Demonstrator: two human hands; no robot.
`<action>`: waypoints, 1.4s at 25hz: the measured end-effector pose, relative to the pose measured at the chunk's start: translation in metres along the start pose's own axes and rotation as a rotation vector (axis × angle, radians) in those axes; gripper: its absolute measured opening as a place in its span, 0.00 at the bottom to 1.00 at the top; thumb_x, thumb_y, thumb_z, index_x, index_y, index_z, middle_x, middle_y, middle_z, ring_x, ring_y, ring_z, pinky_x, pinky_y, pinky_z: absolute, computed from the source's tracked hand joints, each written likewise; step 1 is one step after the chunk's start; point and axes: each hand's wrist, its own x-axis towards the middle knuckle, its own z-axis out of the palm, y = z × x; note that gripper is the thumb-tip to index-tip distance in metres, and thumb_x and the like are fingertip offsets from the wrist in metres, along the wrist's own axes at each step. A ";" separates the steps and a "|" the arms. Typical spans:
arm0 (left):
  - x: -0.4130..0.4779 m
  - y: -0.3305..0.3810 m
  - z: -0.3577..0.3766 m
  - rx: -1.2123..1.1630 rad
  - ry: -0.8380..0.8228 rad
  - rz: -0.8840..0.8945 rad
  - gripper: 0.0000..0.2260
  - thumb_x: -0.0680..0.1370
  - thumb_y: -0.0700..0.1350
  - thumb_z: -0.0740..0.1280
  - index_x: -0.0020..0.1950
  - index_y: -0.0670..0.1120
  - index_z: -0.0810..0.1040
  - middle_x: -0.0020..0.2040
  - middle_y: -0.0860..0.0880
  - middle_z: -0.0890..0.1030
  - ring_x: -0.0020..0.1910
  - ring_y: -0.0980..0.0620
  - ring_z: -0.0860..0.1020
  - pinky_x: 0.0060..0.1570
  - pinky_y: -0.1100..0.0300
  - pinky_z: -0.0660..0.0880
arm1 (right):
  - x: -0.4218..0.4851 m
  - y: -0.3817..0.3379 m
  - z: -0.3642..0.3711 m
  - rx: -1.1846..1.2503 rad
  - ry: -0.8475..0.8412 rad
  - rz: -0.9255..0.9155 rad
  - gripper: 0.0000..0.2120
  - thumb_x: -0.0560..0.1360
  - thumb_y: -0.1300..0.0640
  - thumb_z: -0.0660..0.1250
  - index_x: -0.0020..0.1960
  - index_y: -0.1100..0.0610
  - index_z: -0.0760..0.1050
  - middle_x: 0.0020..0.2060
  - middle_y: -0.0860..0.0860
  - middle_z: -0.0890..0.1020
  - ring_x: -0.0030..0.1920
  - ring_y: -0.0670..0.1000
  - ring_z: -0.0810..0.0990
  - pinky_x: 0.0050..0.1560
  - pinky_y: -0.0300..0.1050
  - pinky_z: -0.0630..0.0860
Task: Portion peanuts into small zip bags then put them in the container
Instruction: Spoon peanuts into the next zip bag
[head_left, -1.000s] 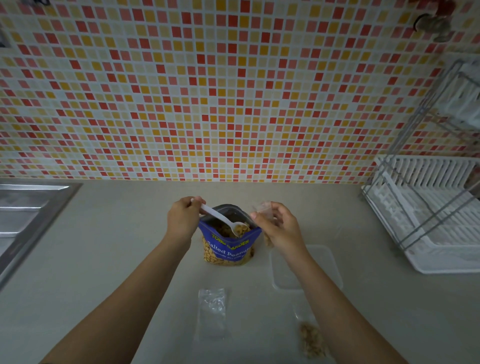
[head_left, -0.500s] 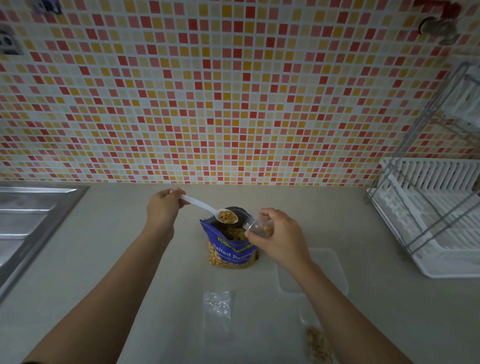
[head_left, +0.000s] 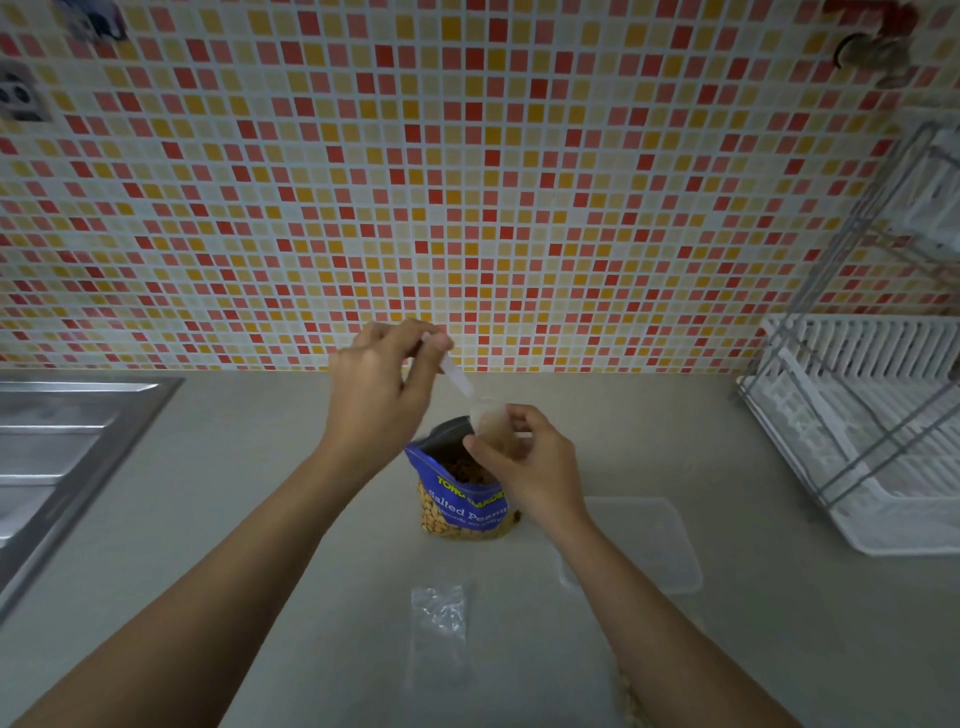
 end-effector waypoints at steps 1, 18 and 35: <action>-0.001 0.003 -0.003 0.062 -0.021 0.118 0.15 0.78 0.52 0.57 0.47 0.47 0.81 0.43 0.57 0.79 0.46 0.57 0.74 0.45 0.54 0.68 | 0.000 -0.001 0.001 0.042 0.003 0.003 0.17 0.64 0.46 0.75 0.48 0.43 0.72 0.42 0.40 0.80 0.44 0.44 0.81 0.43 0.40 0.77; -0.044 -0.054 0.036 -0.271 -0.229 -0.629 0.09 0.78 0.44 0.62 0.53 0.43 0.79 0.47 0.45 0.80 0.47 0.50 0.75 0.46 0.57 0.69 | -0.001 -0.008 -0.052 0.021 0.055 -0.056 0.20 0.63 0.47 0.76 0.27 0.52 0.67 0.25 0.50 0.74 0.28 0.47 0.72 0.34 0.42 0.71; -0.117 0.049 0.069 -0.833 -0.514 -0.667 0.08 0.73 0.37 0.69 0.52 0.38 0.78 0.43 0.43 0.82 0.40 0.54 0.81 0.43 0.63 0.79 | -0.022 0.014 -0.090 0.175 -0.227 0.175 0.25 0.58 0.36 0.74 0.44 0.53 0.76 0.38 0.50 0.81 0.37 0.48 0.79 0.39 0.42 0.77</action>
